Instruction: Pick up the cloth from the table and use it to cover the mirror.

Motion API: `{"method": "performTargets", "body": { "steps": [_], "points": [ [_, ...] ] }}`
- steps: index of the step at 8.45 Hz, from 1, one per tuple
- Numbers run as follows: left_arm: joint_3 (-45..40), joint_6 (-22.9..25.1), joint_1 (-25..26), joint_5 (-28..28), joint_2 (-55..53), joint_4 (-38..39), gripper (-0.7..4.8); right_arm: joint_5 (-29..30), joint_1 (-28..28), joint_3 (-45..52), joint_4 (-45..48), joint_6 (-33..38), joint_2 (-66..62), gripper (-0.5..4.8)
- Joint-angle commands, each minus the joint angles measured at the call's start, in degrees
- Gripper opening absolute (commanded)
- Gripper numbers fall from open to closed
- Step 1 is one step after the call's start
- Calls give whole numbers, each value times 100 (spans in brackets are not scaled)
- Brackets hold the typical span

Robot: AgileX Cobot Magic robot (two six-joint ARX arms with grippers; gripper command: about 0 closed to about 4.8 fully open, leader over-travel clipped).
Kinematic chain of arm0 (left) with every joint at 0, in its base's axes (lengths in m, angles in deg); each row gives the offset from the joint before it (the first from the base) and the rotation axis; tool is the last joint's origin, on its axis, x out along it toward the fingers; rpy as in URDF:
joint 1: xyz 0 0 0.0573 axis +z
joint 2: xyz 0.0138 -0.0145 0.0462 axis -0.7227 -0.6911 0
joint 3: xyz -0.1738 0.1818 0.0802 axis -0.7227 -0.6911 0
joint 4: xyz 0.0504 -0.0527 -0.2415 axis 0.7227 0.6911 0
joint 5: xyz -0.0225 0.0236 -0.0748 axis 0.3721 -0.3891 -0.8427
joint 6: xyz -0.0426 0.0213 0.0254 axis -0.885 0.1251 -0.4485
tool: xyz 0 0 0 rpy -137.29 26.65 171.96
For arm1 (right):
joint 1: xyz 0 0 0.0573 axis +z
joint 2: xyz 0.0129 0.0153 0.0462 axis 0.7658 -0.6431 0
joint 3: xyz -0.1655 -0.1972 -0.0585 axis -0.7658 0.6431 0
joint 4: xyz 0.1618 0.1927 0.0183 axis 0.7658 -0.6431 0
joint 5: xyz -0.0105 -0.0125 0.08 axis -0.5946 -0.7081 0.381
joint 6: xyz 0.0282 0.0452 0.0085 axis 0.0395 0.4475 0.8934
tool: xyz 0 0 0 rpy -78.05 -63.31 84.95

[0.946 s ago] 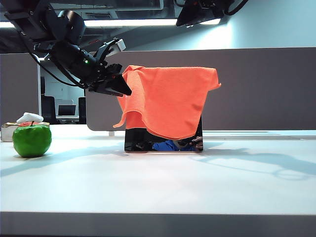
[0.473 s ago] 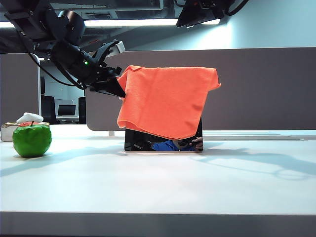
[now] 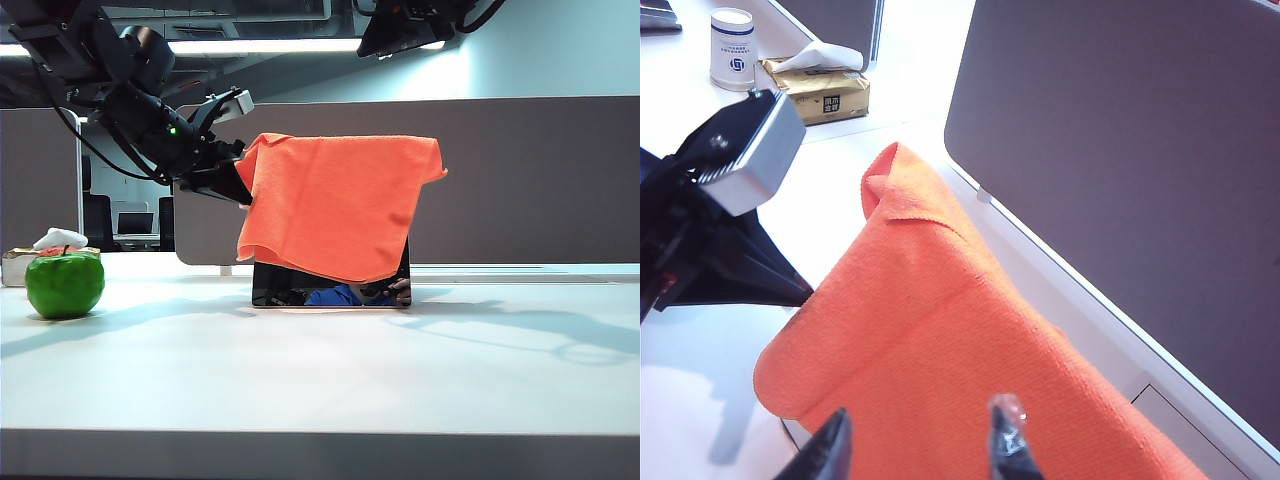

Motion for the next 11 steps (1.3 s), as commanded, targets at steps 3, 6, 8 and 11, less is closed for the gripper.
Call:
{"method": "performTargets", "body": {
  "steps": [3, 6, 8, 11],
  "points": [
    [31, 166, 4, 33, 96, 227, -5, 7, 9, -17, 13, 4, 31, 176],
    [28, 166, 61, 640, 531, -164, 100, 4, 9, -17, 11, 4, 31, 175],
    [31, 170, 136, 669, 726, -809, 123, 7, 9, -17, 11, 4, 31, 175],
    [31, 1991, 136, 691, 625, -1539, 124, 7, 9, -17, -52, 4, 31, 176]
  ]
}}
